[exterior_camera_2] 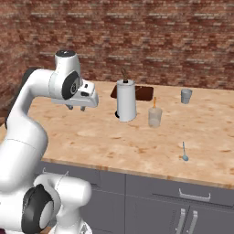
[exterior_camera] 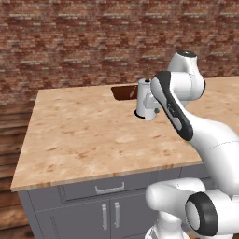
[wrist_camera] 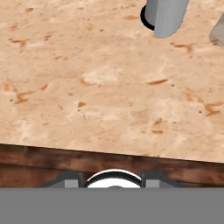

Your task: Take the tongs from the drawer on the right and place them on the dining counter next to the tray containing the kebab skewer.

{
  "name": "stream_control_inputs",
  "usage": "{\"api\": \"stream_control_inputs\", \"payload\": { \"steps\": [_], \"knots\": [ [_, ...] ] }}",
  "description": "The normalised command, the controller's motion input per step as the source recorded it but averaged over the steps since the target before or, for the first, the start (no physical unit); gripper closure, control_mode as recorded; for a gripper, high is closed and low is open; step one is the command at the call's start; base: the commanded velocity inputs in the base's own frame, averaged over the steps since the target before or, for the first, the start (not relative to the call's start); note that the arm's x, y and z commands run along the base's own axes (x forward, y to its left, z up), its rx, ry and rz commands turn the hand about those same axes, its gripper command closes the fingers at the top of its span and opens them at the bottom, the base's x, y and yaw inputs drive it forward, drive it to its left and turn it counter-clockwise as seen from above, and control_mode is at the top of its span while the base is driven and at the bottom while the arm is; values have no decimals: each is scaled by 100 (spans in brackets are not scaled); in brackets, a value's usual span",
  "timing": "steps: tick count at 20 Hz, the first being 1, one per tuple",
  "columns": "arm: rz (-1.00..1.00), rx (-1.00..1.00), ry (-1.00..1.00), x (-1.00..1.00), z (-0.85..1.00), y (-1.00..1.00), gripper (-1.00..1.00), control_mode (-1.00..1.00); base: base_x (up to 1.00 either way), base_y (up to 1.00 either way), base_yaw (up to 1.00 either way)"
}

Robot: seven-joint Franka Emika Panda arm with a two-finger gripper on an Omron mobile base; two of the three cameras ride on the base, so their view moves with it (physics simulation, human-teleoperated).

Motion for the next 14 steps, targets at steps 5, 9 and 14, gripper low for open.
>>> {"api": "stream_control_inputs", "payload": {
  "steps": [5,9,14],
  "knots": [
    [0,0,-9,-43,0,-5,-100,-100,0,0,0],
    [-2,0,-13,-67,0,-18,-100,-100,0,0,0],
    [-6,1,-14,-57,0,-37,-100,-100,0,0,0]
  ]
}}
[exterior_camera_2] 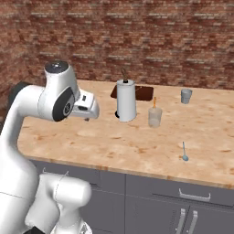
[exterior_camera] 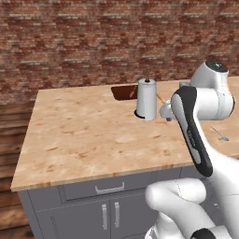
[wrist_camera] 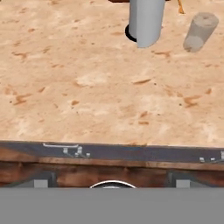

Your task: Take the tongs from the drawer on the right and place them on the dining counter next to the tray containing the kebab skewer.

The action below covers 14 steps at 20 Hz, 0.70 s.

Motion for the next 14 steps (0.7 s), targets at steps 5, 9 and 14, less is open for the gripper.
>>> {"api": "stream_control_inputs", "payload": {
  "steps": [5,9,14],
  "knots": [
    [-10,18,-10,-48,-5,-54,-100,-100,0,0,0],
    [-7,33,-7,-44,-8,-63,-100,-100,0,0,0],
    [0,28,-14,-32,-1,-62,-100,-100,0,0,0]
  ]
}}
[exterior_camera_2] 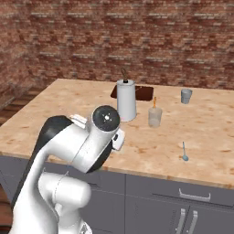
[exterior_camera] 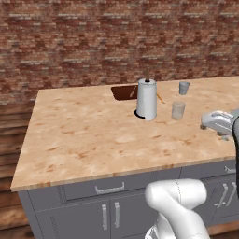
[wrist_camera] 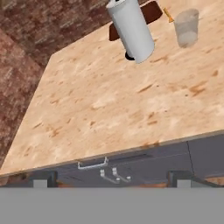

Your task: Take the tongs from the drawer on the right and place them on the dining counter next to the tray containing the kebab skewer.

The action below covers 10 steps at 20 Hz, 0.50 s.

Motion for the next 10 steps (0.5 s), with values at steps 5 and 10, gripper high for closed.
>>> {"api": "stream_control_inputs", "payload": {
  "steps": [5,10],
  "knots": [
    [0,26,-18,-21,-12,-54,-100,-100,0,0,0],
    [-2,26,-18,-9,-26,-42,-100,-100,0,0,0]
  ]
}}
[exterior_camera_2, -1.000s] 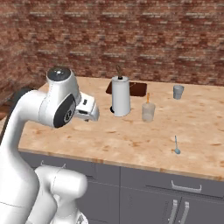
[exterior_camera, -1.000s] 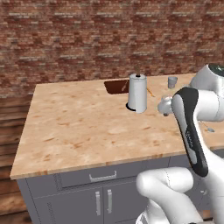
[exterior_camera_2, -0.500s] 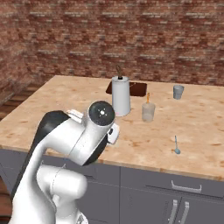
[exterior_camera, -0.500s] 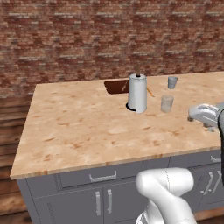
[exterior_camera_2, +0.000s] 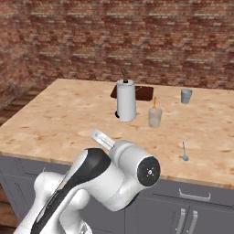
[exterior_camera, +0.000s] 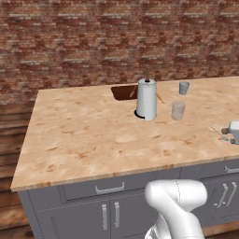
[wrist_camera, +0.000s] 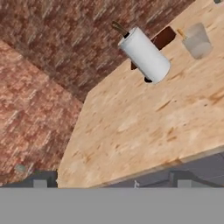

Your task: Take the tongs from the drawer on the right and place them on the dining counter next to the tray containing the kebab skewer.

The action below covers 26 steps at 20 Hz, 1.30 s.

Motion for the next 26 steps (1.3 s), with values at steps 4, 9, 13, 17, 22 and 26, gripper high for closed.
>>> {"api": "stream_control_inputs", "payload": {
  "steps": [4,9,13,17,22,26],
  "knots": [
    [-3,28,-13,-1,-22,-40,-100,-100,0,0,0],
    [0,34,0,0,-18,-49,-100,-100,0,0,0],
    [0,31,-3,-1,-20,-46,-100,-100,0,0,0],
    [0,30,-12,-13,-24,-46,-100,-100,0,0,0],
    [0,16,-25,-13,-35,-52,-100,-100,0,0,0],
    [0,1,-32,-5,-48,-44,-100,-100,0,0,0]
  ]
}}
